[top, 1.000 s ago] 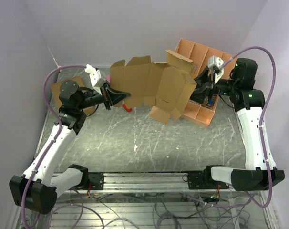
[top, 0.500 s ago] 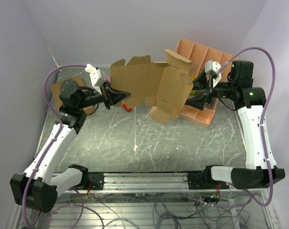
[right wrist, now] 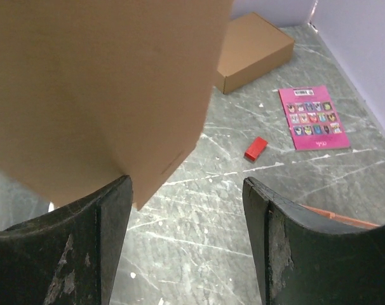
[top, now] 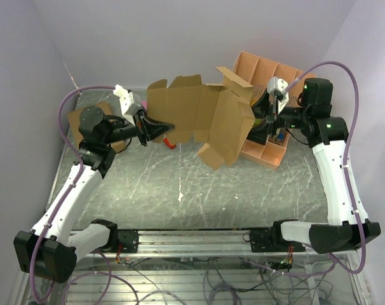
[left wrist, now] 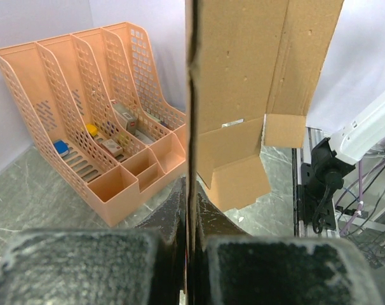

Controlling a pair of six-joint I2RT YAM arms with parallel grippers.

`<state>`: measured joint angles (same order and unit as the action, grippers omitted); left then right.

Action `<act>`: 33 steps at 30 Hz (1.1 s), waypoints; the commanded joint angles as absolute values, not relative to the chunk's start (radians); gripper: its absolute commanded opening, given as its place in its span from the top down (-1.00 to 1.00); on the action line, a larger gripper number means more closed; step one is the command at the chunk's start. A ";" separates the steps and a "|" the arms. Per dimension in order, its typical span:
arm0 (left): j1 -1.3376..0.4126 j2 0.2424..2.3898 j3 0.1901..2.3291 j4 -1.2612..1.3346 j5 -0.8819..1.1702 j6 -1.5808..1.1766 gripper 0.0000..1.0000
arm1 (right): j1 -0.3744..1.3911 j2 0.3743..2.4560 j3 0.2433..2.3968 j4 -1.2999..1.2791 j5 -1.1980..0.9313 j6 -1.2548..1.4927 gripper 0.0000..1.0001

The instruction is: Fold the paper box

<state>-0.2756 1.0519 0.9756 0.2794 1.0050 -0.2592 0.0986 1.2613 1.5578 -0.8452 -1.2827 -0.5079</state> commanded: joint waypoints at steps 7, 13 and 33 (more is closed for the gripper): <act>-0.262 1.039 0.992 0.345 1.076 -0.300 0.86 | 0.116 1.243 1.480 -0.580 -1.193 -0.243 -0.35; -0.258 1.054 1.061 0.092 0.970 -0.150 0.86 | 0.113 1.256 1.561 -0.803 -1.137 -0.473 -0.44; -0.227 1.061 1.039 0.186 1.031 -0.214 0.86 | 0.107 1.268 1.534 -0.867 -1.245 -0.544 -0.58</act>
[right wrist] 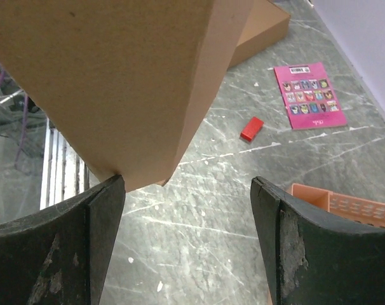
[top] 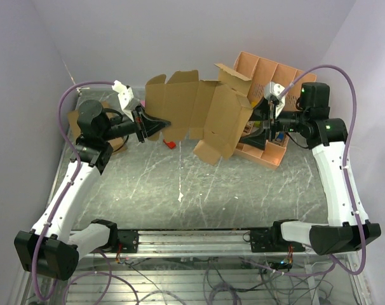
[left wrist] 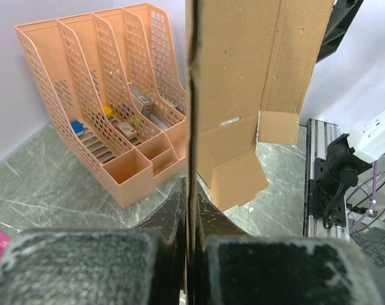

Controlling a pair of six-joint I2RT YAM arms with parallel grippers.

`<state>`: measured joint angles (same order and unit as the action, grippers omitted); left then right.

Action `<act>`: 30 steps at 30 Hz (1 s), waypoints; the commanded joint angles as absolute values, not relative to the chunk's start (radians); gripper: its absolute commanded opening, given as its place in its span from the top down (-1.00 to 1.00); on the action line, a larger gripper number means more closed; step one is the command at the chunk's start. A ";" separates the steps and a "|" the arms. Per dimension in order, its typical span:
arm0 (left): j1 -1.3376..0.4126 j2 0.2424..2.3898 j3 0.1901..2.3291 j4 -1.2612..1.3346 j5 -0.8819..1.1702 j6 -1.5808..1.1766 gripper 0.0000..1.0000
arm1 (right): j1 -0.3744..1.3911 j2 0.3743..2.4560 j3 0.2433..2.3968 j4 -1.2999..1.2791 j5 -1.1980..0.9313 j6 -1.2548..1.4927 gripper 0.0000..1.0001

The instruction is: Fold the paper box

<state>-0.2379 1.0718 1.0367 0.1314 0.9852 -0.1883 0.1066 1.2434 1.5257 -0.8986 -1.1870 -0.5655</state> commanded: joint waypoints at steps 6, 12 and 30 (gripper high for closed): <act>-0.227 1.061 1.033 0.192 1.044 -0.224 0.86 | 0.111 1.274 1.519 -0.786 -1.295 -0.458 -0.56; -0.227 1.076 0.997 0.344 1.083 -0.337 0.86 | 0.116 1.249 1.420 -0.545 -1.267 -0.245 -0.55; -0.225 1.102 1.075 0.112 0.983 -0.198 0.86 | 0.112 1.215 1.461 -0.801 -1.273 -0.489 -0.65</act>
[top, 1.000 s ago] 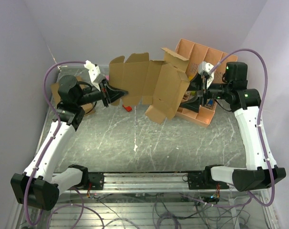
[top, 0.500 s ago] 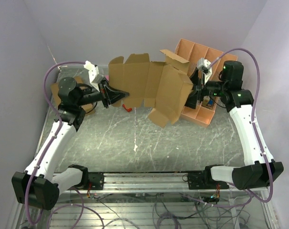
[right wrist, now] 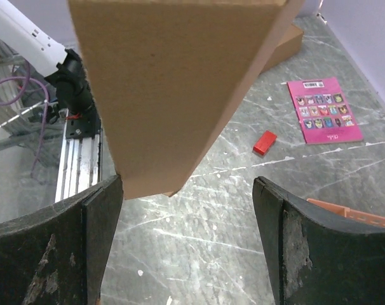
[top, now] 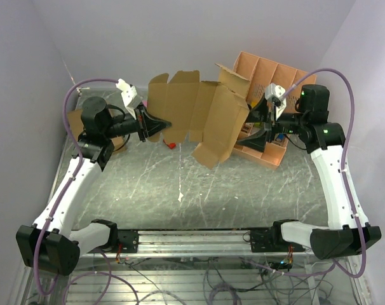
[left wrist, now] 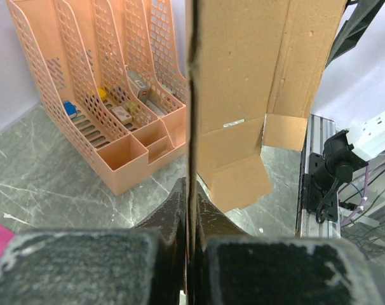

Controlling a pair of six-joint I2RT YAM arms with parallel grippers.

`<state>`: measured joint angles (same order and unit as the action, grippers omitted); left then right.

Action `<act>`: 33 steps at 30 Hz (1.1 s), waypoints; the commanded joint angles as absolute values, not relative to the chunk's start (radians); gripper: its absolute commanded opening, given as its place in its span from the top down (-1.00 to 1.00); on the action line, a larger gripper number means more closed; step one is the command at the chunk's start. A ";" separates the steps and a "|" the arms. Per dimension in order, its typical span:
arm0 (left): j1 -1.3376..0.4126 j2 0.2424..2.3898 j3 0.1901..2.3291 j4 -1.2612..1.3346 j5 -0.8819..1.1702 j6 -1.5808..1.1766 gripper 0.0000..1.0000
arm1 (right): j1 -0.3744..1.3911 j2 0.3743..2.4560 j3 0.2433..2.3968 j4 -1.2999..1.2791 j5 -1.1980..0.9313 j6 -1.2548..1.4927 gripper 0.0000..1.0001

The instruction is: Fold the paper box

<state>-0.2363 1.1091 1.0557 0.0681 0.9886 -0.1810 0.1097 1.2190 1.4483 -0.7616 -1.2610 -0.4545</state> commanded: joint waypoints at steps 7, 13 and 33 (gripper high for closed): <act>-0.225 1.093 1.068 0.136 1.025 -0.221 0.86 | 0.115 1.220 1.406 -0.642 -1.312 -0.346 -0.60; -0.226 1.098 1.069 0.158 1.052 -0.242 0.86 | 0.120 1.239 1.409 -0.594 -1.326 -0.319 -0.47; -0.218 1.107 1.097 0.044 1.004 -0.174 0.86 | 0.085 1.184 1.427 -0.812 -1.232 -0.532 -0.18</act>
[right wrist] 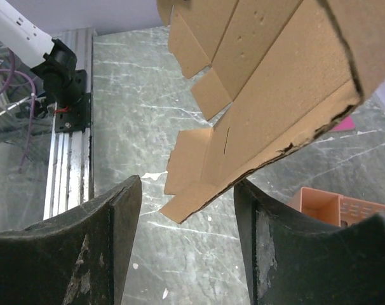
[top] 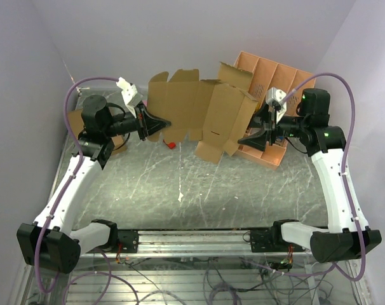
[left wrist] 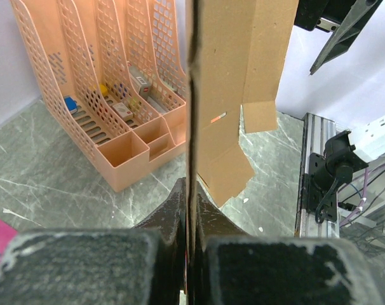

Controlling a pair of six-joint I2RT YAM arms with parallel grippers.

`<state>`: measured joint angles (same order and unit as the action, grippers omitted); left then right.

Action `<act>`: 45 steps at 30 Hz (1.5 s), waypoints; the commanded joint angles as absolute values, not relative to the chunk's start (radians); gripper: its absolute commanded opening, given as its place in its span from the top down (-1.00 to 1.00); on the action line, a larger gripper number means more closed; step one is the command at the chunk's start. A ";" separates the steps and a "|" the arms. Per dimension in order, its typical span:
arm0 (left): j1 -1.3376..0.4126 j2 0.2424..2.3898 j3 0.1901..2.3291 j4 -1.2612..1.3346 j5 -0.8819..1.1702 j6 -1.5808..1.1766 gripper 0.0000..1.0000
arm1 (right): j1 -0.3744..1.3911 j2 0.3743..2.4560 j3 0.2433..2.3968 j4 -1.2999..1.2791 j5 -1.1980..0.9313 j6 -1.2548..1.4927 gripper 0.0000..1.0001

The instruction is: Fold the paper box

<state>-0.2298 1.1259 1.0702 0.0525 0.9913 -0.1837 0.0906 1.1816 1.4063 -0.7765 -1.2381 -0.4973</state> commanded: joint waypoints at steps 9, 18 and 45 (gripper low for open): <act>-0.217 1.105 1.098 0.024 1.006 -0.153 0.86 | 0.083 1.186 1.467 -0.937 -1.226 -0.655 -0.41; -0.216 1.115 1.124 -0.014 1.024 -0.132 0.86 | 0.085 1.287 1.609 -1.247 -1.169 -1.010 -0.28; -0.216 1.155 1.154 0.002 1.054 -0.158 0.86 | 0.145 1.305 1.626 -1.329 -0.989 -1.449 0.40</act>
<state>-0.2295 1.1610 1.1213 -0.0349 1.0191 -0.1371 0.1322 1.3006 1.6432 -1.3632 -0.9905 -1.3956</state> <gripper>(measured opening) 0.072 0.319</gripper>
